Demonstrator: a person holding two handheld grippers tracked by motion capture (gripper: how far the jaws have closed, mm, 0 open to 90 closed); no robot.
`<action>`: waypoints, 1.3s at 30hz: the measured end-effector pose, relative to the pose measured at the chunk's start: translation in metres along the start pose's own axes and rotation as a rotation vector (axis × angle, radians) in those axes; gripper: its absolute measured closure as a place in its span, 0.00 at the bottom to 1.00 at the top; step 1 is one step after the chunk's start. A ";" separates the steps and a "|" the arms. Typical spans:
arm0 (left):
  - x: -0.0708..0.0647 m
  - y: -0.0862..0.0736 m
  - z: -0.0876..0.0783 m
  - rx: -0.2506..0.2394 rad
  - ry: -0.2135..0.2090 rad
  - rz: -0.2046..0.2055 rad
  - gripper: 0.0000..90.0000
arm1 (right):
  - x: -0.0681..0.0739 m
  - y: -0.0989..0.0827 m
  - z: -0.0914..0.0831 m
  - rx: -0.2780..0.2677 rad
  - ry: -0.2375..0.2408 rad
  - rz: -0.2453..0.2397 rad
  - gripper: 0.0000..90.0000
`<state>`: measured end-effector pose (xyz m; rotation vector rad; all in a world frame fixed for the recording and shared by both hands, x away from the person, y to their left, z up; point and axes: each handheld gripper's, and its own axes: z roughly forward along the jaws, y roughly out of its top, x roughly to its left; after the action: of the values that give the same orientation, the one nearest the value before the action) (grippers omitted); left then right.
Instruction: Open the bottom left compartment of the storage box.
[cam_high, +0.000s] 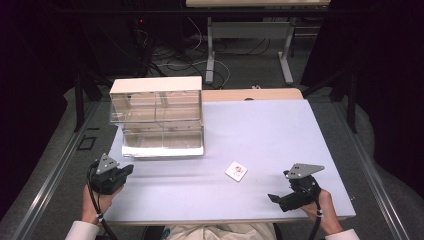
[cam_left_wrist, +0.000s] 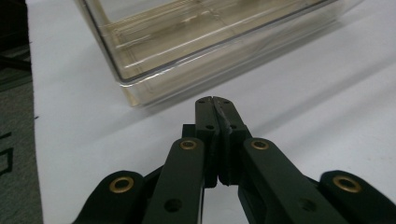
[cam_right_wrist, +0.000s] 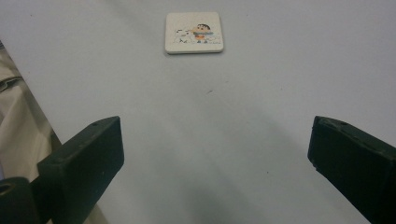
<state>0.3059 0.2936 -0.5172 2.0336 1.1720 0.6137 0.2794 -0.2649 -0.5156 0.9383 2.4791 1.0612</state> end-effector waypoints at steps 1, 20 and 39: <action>0.003 0.000 0.001 -0.002 0.007 -0.011 1.00 | 0.000 0.000 0.000 0.001 0.000 0.000 0.04; 0.014 0.003 0.005 -0.014 0.090 -0.057 1.00 | 0.002 0.002 0.001 0.006 -0.009 -0.004 0.04; 0.018 0.003 0.008 -0.016 0.145 -0.089 1.00 | 0.001 0.001 0.002 0.001 -0.009 -0.005 0.04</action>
<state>0.3221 0.3054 -0.5192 1.9380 1.3297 0.7336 0.2806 -0.2622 -0.5162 0.9348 2.4736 1.0527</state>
